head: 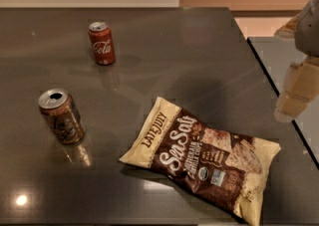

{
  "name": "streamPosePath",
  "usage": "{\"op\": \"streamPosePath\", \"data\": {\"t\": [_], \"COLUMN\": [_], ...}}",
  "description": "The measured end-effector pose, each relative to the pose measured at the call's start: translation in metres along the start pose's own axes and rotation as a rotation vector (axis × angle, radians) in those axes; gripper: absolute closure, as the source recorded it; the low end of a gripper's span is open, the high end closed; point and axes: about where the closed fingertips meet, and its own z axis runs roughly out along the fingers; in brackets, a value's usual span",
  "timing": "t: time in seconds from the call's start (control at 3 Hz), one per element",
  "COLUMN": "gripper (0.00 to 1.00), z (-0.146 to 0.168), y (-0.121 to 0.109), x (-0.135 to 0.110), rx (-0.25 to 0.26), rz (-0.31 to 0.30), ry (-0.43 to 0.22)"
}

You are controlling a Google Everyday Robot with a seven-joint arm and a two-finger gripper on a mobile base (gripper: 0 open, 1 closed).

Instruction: Move coke can near brown chip bag

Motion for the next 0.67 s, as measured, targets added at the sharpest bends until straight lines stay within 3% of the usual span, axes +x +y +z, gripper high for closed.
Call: {"op": "streamPosePath", "data": {"t": [0.33, 0.67], "gripper": [0.00, 0.00], "z": [0.000, 0.002], "y": [0.000, -0.020], "x": [0.000, -0.023], "rx": [0.002, 0.020], "rz": [-0.001, -0.037], "ry": [-0.001, -0.044]}}
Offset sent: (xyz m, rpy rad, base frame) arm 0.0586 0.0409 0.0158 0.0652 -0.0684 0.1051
